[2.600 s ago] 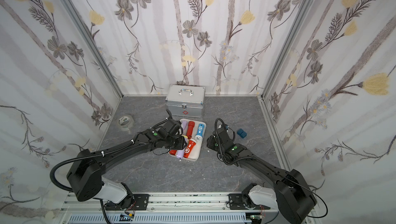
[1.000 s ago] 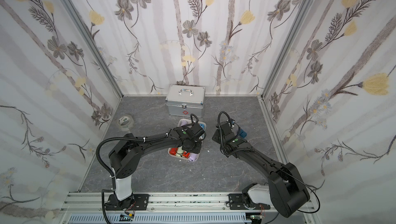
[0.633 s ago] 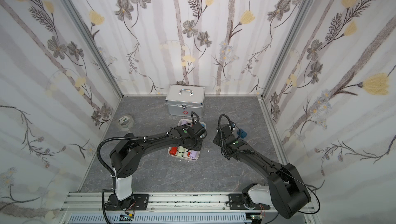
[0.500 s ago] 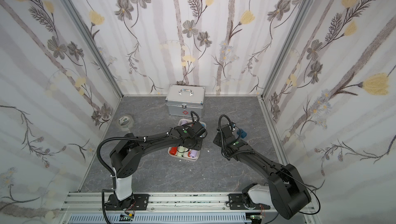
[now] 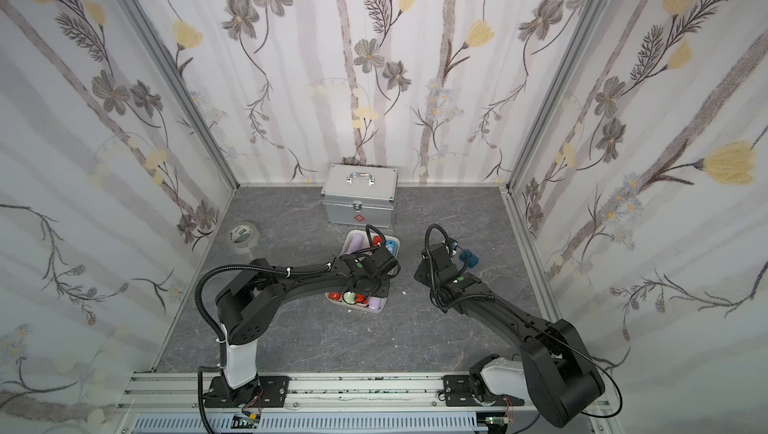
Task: Put the flashlights into the storage boxes
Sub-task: Place the flashlight at the storage box.
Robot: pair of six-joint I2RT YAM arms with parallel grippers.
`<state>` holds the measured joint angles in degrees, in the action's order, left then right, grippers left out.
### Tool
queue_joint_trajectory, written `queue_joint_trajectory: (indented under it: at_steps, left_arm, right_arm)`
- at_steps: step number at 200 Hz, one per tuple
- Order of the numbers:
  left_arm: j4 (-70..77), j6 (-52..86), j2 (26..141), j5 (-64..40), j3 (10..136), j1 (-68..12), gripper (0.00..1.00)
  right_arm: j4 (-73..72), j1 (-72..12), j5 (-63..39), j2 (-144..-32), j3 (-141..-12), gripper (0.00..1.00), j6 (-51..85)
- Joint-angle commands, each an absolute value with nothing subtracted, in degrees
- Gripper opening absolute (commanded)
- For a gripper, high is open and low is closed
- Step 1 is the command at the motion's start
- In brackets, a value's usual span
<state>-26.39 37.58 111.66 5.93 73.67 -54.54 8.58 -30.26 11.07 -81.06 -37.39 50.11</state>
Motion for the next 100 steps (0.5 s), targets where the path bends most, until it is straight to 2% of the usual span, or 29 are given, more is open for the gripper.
queue_joint_trajectory:
  at_steps: [1, 15, 27, 100]
  left_arm:
    - [-28.64, 38.76, 110.17, 9.37, 73.80, -54.51, 0.30]
    - [-29.11, 38.46, 109.67, 9.07, 74.70, -54.51, 0.43]
    - [-29.44, 38.12, 109.25, 8.67, 75.54, -54.58, 0.49]
    - [-31.11, 36.44, 108.28, 5.35, 78.93, -54.67, 0.63]
  right_arm:
    - [6.22, -30.27, 10.76, -80.61, -37.32, 0.51, 50.62]
    - [6.17, -30.16, 10.63, -80.55, -37.27, 0.51, 50.62]
    - [6.15, -30.27, 10.52, -80.35, -37.27, 0.51, 50.62]
    - [6.06, -30.29, 10.13, -79.64, -37.57, 0.51, 50.37]
